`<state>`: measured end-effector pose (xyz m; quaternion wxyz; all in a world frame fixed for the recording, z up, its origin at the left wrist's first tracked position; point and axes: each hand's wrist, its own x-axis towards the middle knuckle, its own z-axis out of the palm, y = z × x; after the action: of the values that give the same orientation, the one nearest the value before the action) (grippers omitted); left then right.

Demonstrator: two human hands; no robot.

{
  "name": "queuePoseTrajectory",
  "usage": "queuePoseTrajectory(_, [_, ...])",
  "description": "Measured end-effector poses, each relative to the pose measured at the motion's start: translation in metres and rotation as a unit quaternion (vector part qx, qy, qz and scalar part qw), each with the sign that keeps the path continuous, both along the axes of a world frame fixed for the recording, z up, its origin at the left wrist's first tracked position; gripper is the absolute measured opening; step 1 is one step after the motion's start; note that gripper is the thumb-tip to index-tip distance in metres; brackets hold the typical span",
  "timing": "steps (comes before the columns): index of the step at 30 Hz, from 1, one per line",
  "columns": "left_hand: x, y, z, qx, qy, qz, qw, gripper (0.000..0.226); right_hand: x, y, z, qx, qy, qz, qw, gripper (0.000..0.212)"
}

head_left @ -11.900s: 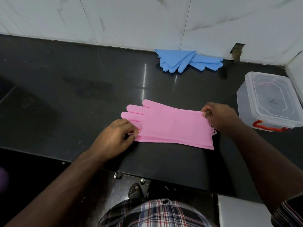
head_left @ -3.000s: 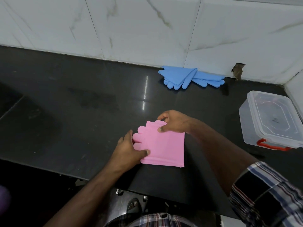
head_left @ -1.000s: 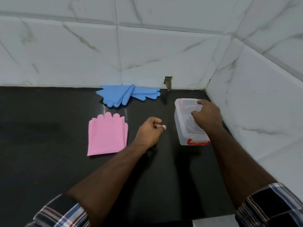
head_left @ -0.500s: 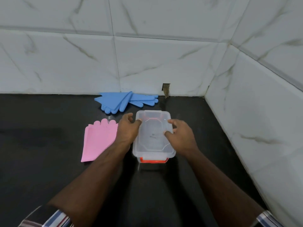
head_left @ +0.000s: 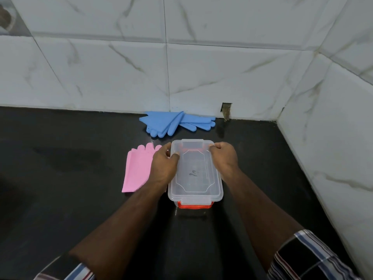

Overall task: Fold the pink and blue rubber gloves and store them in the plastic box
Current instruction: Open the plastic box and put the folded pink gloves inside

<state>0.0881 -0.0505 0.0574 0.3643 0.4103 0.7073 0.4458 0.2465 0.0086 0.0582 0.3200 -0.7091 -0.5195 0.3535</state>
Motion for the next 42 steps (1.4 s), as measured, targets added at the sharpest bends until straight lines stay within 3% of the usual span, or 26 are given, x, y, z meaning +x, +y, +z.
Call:
queuePoseTrajectory(8, [0.004, -0.003, -0.001, 0.016, 0.048, -0.009, 0.999, 0.043, -0.005, 0.004, -0.013, 0.073, -0.095, 0.003, 0.993, 0.023])
queuePoseTrajectory(14, [0.007, -0.001, -0.003, 0.009, 0.066, -0.013, 0.998, 0.044, -0.001, -0.005, 0.010, 0.080, -0.084, 0.048, 0.992, 0.026])
queuePoseTrajectory(17, [0.008, -0.001, -0.002, 0.005, 0.059, -0.006, 0.998, 0.043, 0.007, -0.020, 0.022, 0.004, -0.018, 0.072, 0.997, 0.029])
queuePoseTrajectory(20, [0.009, -0.001, -0.003, 0.008, 0.048, 0.002, 0.999, 0.041, 0.022, -0.041, 0.031, -0.049, 0.009, 0.088, 0.995, 0.050])
queuePoseTrajectory(24, [0.008, -0.001, -0.004, 0.021, 0.021, 0.011, 0.999, 0.038, 0.038, -0.065, 0.037, -0.109, 0.171, 0.122, 0.972, 0.026])
queuePoseTrajectory(27, [0.008, -0.003, -0.001, 0.025, -0.008, 0.022, 0.999, 0.036, 0.043, -0.073, 0.036, -0.102, 0.235, 0.115, 0.960, 0.017])
queuePoseTrajectory(30, [0.002, -0.004, 0.003, 0.045, -0.045, 0.036, 0.997, 0.030, 0.046, -0.074, 0.038, -0.087, 0.313, 0.106, 0.940, 0.022])
queuePoseTrajectory(34, [-0.006, -0.004, 0.025, 0.126, -0.085, 0.042, 0.987, 0.019, 0.055, -0.071, 0.052, -0.010, 0.351, 0.112, 0.930, 0.030])
queuePoseTrajectory(36, [-0.006, -0.002, 0.042, 0.157, -0.098, -0.010, 0.983, 0.021, 0.062, -0.066, 0.062, 0.062, 0.335, 0.118, 0.933, 0.030])
queuePoseTrajectory(39, [-0.002, 0.001, 0.061, 0.187, -0.117, -0.052, 0.974, 0.018, 0.077, -0.054, 0.073, 0.168, 0.203, 0.102, 0.959, 0.029])
queuePoseTrajectory(40, [0.001, 0.001, 0.065, 0.185, -0.135, -0.063, 0.971, 0.017, 0.084, -0.049, 0.074, 0.180, 0.167, 0.092, 0.965, 0.033])
queuePoseTrajectory(42, [0.010, 0.000, 0.067, 0.168, -0.176, -0.089, 0.966, 0.029, 0.095, -0.046, 0.076, 0.161, 0.191, 0.066, 0.966, 0.039])
